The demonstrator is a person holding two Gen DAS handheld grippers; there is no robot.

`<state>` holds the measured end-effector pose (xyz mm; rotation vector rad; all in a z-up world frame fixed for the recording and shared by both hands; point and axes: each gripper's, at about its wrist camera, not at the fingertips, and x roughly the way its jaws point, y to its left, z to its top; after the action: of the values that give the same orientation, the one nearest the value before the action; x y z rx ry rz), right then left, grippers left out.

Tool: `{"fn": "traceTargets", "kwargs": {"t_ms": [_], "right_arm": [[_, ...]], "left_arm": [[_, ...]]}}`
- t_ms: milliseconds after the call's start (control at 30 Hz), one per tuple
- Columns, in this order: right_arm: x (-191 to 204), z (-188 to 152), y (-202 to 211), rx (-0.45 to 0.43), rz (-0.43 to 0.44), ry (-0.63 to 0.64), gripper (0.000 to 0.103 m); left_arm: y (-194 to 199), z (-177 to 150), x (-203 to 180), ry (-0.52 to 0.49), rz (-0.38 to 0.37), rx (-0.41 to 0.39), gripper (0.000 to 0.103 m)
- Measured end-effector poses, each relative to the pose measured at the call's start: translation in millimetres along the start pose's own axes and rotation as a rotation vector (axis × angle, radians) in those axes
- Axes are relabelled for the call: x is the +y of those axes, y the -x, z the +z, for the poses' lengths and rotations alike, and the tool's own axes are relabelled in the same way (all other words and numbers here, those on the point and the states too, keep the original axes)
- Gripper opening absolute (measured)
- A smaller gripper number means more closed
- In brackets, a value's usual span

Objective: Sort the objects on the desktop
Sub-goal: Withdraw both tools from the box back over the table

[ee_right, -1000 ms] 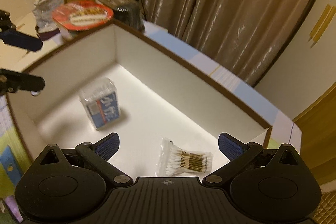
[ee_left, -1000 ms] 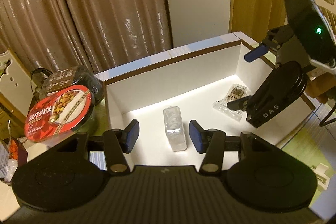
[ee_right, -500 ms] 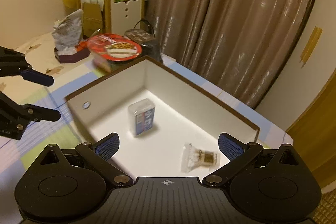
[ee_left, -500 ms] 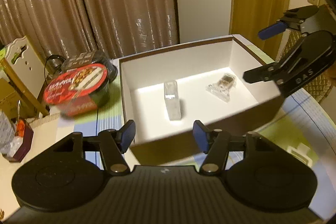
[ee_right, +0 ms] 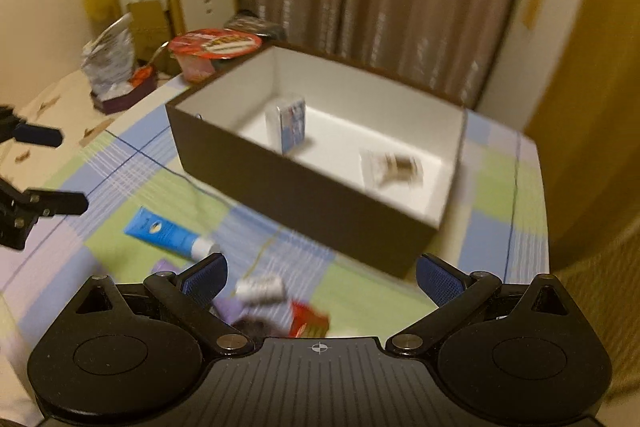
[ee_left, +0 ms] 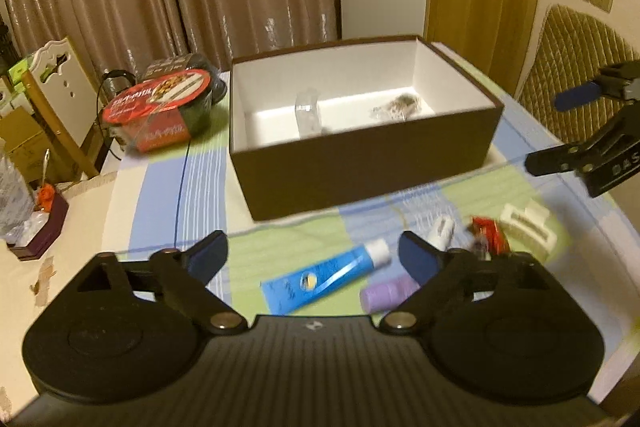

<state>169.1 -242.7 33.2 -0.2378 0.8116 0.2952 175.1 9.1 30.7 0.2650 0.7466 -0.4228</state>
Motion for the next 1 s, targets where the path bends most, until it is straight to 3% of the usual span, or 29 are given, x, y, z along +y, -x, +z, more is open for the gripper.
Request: {"fn": "traceTargets", "kwargs": {"t_ms": [200, 367, 1000], "right_arm": [[6.6, -30.3, 25.5, 0.02, -0.031, -0.077, 0.103], [12.1, -50.0, 44.2, 0.028, -0.054, -0.116, 0.103], [29.4, -86.9, 77.4, 0.06, -0.1, -0.048, 0.103]], "left_arm": [[14.4, -26.9, -7.3, 0.003, -0.024, 0.028, 0.102], [20.4, -43.7, -9.5, -0.015, -0.023, 0.053, 0.102], [47.5, -73.0, -15.8, 0.002, -0.044, 0.062, 0.102]]}}
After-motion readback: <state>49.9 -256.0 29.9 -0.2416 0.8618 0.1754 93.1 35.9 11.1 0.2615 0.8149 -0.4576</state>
